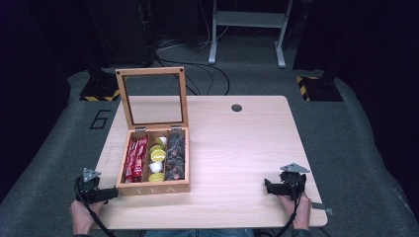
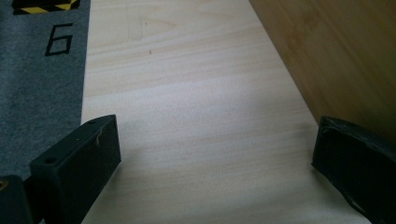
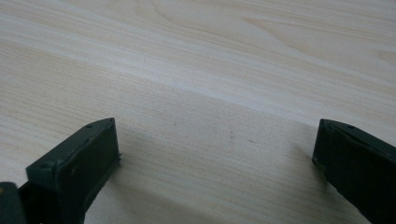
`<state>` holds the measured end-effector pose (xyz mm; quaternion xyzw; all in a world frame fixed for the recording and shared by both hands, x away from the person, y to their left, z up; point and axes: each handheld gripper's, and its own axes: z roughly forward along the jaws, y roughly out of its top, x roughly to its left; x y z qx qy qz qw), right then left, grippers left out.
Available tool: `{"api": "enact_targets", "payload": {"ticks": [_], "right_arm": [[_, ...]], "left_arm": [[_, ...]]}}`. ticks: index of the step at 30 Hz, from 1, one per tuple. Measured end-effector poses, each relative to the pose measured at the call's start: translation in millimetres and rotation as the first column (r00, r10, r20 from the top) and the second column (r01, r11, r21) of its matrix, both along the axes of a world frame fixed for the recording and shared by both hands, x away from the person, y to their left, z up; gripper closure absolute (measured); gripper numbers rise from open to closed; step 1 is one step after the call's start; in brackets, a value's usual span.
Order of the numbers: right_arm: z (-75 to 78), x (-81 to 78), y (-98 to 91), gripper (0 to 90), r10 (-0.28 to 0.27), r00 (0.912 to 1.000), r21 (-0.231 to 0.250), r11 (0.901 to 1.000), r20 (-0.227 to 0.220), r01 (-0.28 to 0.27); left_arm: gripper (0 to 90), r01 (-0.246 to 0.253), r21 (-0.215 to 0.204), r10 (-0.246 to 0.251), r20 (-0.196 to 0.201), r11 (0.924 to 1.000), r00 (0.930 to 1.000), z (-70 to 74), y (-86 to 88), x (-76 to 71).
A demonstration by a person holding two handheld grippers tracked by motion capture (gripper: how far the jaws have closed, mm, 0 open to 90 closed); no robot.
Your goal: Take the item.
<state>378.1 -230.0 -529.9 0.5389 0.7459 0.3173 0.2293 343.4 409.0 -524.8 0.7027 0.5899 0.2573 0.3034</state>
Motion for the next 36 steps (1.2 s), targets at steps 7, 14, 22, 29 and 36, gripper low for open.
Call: {"api": "enact_targets", "payload": {"ticks": [7,14,22,29,36], "right_arm": [[-0.1,-0.2,0.5,0.1,-0.006,1.0000,0.002,1.0000,-0.001,0.006],[-0.1,-0.1,0.4,0.1,-0.005,1.0000,0.002,1.0000,0.000,0.005],[-0.1,-0.1,0.4,0.1,-0.004,1.0000,0.001,1.0000,0.000,0.004],[-0.1,-0.3,0.5,0.2,-0.006,1.0000,0.003,1.0000,-0.001,0.006],[0.0,-0.3,0.5,0.2,-0.006,1.0000,0.003,1.0000,-0.001,0.006]], "left_arm": [[1.9,-0.007,0.008,0.006,0.023,0.9999,0.9997,14.6,2.7,-0.4],[2.1,-0.016,0.000,0.016,0.040,0.9999,0.9991,24.7,10.6,-0.9],[2.3,-0.012,-0.021,0.013,0.056,0.9997,0.9983,39.9,10.9,-0.8],[2.4,0.005,-0.035,-0.002,0.087,0.9994,0.9962,54.8,7.8,0.0],[2.8,0.043,-0.049,-0.038,0.096,0.9979,0.9947,69.3,-0.4,1.6]]}}
